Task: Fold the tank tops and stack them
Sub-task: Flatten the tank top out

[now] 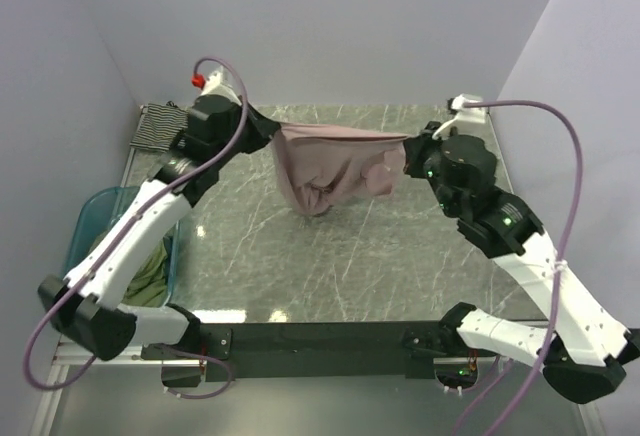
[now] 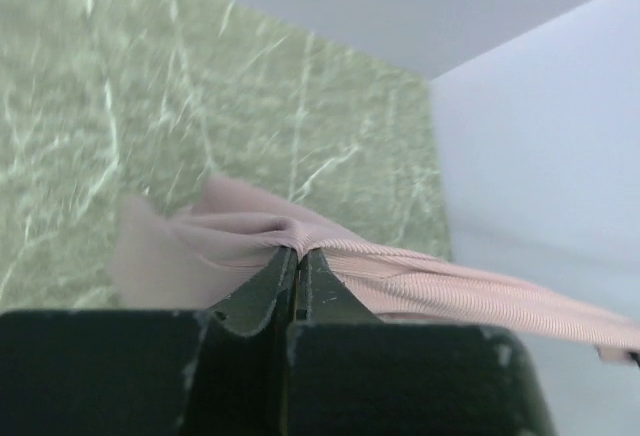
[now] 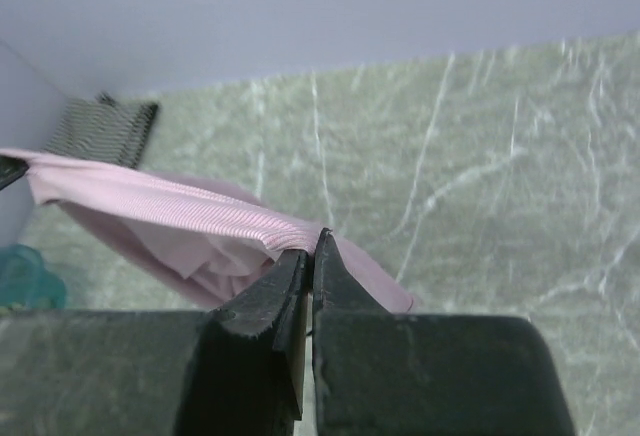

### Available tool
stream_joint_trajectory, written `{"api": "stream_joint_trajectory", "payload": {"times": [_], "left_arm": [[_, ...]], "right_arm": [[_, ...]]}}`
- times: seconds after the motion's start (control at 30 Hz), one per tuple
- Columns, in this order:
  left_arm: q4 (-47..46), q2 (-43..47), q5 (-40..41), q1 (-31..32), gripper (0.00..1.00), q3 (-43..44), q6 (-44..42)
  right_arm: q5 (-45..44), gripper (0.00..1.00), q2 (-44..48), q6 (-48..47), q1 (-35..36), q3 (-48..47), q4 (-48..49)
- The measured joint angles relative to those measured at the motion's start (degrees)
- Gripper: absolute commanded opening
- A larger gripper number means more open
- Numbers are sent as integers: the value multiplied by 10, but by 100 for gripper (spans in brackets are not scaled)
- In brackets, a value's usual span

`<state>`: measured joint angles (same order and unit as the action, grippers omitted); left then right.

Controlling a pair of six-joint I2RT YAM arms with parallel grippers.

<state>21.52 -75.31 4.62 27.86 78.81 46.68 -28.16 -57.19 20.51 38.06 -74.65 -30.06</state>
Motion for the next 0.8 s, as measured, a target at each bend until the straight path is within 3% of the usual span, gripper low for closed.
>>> {"api": "stream_joint_trajectory", "payload": {"times": [0.37, 0.47, 0.6, 0.67, 0.7, 0.8], "left_arm": [[6, 103, -48, 8, 1, 113, -90], [2, 83, -56, 6, 1, 150, -91], [-39, -4, -121, -48, 2, 160, -54], [-58, -96, -161, -73, 16, 190, -33], [-57, -150, -177, -80, 30, 222, -26], [-35, -366, -202, -97, 52, 372, -17]], "right_arm": [[39, 0, 84, -36, 0, -66, 56], [43, 0, 67, -41, 0, -106, 60], [29, 0, -8, -49, -19, -160, 58], [48, 0, -65, -44, -73, -177, 53], [63, 0, -100, -35, -112, -180, 52], [96, 4, -210, -10, -229, -176, 50]]}}
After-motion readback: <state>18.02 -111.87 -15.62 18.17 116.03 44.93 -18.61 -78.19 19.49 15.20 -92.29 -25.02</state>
